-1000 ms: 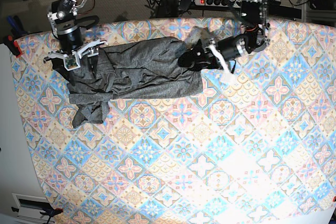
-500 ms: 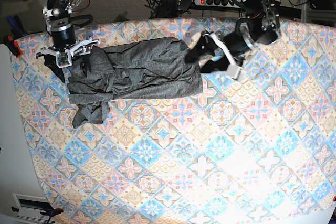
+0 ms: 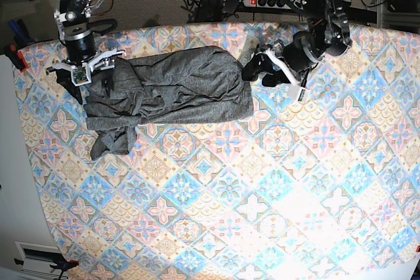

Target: Layout the t-shirt on the table in an organized manner, then fold the t-shirt properly

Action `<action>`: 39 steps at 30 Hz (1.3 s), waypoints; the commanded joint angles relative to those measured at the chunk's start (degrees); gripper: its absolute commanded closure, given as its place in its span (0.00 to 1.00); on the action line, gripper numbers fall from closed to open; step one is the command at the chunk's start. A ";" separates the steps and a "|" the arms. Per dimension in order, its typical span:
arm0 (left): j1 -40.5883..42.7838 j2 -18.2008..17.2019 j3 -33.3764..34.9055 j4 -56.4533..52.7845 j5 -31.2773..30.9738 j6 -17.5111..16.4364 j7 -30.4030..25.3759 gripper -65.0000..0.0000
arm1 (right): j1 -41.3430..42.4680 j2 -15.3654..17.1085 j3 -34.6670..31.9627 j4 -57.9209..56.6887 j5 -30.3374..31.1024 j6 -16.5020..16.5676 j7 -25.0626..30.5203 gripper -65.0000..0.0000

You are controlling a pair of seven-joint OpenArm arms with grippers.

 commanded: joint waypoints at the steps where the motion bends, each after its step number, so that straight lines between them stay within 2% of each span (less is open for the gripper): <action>1: -0.90 -0.06 0.73 0.01 -0.60 0.33 -1.12 0.38 | 0.06 0.23 0.08 0.99 1.15 -0.32 1.62 0.43; 3: -1.87 0.03 1.87 -1.14 1.07 1.65 -1.21 0.38 | 0.06 0.23 0.08 0.99 1.15 -0.32 1.62 0.43; 6: -2.57 2.49 2.04 -1.22 5.03 2.97 -1.21 0.38 | 0.06 0.23 0.17 0.99 1.15 -0.32 1.62 0.43; 11: -6.44 7.33 2.92 -4.48 14.52 3.05 0.19 0.38 | -0.20 0.23 0.26 1.07 1.15 -0.32 1.62 0.43; 13: -8.02 8.12 3.89 -7.55 17.25 3.05 0.37 0.38 | -0.20 0.23 0.26 1.16 1.24 -0.32 1.62 0.43; 19: -9.78 9.17 10.75 -13.36 17.60 3.05 0.02 0.38 | 0.06 0.23 4.57 1.07 1.33 -0.32 1.62 0.43; 28: -9.96 9.52 22.35 -13.88 17.60 3.05 0.02 0.38 | 0.06 0.23 5.01 1.07 1.33 -0.32 1.62 0.43; 34: -12.07 10.49 22.62 -20.48 17.86 3.05 -0.16 0.38 | 0.06 0.23 5.01 1.07 1.33 -0.32 1.62 0.43; 37: -13.56 10.40 22.79 -24.70 17.86 3.05 -4.29 0.39 | 0.06 0.23 5.01 1.07 1.33 -0.32 1.62 0.43; 39: -14.26 10.40 22.97 -27.60 17.77 3.05 -6.14 0.44 | 0.06 0.23 5.01 1.07 1.33 -0.32 1.62 0.43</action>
